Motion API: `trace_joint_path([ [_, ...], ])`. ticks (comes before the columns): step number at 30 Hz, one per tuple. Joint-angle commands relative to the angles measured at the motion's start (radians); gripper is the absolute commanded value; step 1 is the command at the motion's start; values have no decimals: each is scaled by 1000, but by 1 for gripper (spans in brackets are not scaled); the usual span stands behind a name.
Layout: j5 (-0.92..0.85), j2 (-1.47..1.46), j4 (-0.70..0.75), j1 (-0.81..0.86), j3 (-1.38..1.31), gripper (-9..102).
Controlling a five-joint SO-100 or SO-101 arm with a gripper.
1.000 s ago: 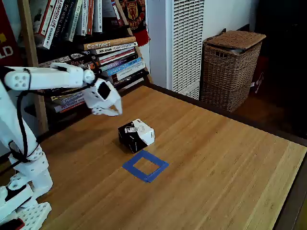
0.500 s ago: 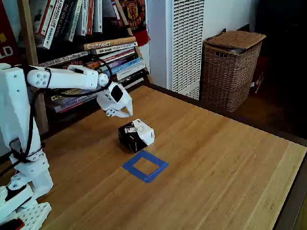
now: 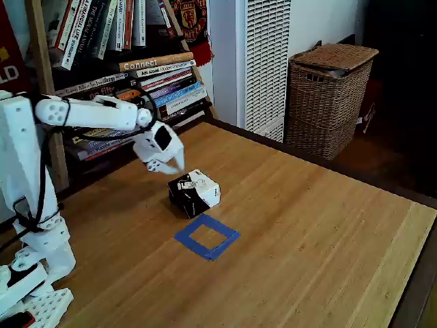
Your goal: Push the box on top of the target
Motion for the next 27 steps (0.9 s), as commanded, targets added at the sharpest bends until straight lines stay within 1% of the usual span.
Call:
trace_joint_path([
  [1, -6, 84, 20, 5, 17, 0],
  [10, -38, 140, 77, 46, 17, 0],
  [27, -109, -91, -12, 100, -160, 0],
])
